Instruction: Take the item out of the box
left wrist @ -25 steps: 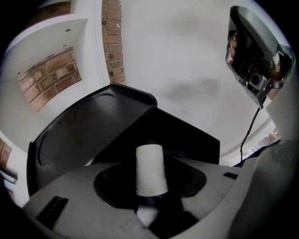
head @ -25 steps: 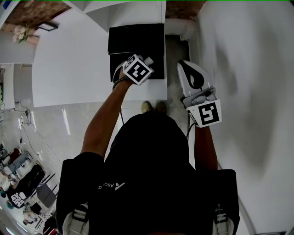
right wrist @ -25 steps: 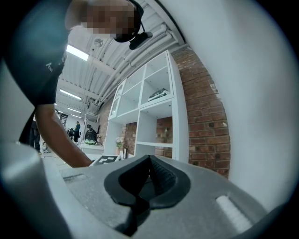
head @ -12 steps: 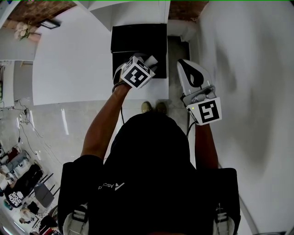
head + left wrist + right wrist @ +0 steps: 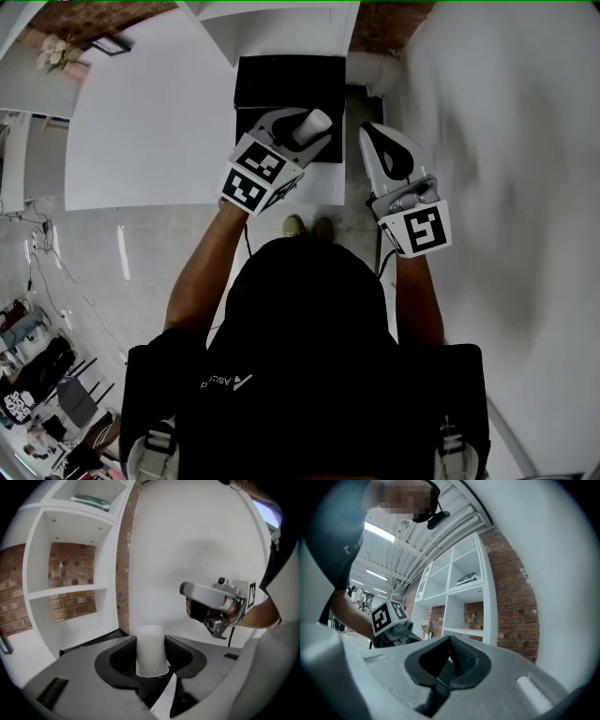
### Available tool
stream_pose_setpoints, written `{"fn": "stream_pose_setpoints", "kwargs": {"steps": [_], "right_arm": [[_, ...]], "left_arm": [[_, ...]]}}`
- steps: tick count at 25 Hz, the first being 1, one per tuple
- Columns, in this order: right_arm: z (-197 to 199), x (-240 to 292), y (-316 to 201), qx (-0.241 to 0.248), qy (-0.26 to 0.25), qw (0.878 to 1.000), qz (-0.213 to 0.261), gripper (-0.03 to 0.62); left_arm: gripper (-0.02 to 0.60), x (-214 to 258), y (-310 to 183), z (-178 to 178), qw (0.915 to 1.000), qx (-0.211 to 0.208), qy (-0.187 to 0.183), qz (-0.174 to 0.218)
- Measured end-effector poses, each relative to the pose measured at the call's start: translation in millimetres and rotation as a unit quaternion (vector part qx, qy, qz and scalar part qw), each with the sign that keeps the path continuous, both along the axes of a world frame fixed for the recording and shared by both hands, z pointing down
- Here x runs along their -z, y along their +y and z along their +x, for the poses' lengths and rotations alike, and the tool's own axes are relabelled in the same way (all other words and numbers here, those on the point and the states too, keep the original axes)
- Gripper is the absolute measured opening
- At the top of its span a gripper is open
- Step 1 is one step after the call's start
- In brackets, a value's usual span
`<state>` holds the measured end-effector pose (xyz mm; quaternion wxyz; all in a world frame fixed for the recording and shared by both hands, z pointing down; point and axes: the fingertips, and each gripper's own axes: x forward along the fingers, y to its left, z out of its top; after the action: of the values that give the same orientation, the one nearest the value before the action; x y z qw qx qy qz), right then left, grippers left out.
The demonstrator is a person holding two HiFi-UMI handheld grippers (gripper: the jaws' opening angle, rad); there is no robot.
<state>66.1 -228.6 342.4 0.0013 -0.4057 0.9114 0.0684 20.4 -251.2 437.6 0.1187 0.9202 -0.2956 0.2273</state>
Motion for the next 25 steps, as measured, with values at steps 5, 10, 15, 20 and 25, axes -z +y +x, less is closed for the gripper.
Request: {"fn": "stream_pose_setpoints", "kwargs": {"steps": [5, 10, 15, 20, 25], "right_arm": [[-3, 9, 10, 0.007, -0.005, 1.0, 0.005, 0.002], [-3, 8, 20, 0.011, -0.016, 1.0, 0.0, 0.002], [-8, 13, 29, 0.019, -0.022, 1.0, 0.0, 0.002], [-12, 16, 37, 0.027, -0.031, 0.999, 0.002, 0.002], [-19, 20, 45, 0.035, -0.032, 0.999, 0.009, 0.002]], "left_arm": [[0.183, 46, 14, -3, 0.9958, 0.022, 0.072, 0.052], [0.183, 76, 23, -8, 0.9862, 0.046, 0.121, 0.103], [0.183, 103, 33, -16, 0.9738, 0.068, 0.17, 0.135], [0.183, 113, 46, -18, 0.9672, 0.067, 0.189, 0.156], [0.183, 121, 54, -22, 0.9647, 0.073, 0.188, 0.169]]}}
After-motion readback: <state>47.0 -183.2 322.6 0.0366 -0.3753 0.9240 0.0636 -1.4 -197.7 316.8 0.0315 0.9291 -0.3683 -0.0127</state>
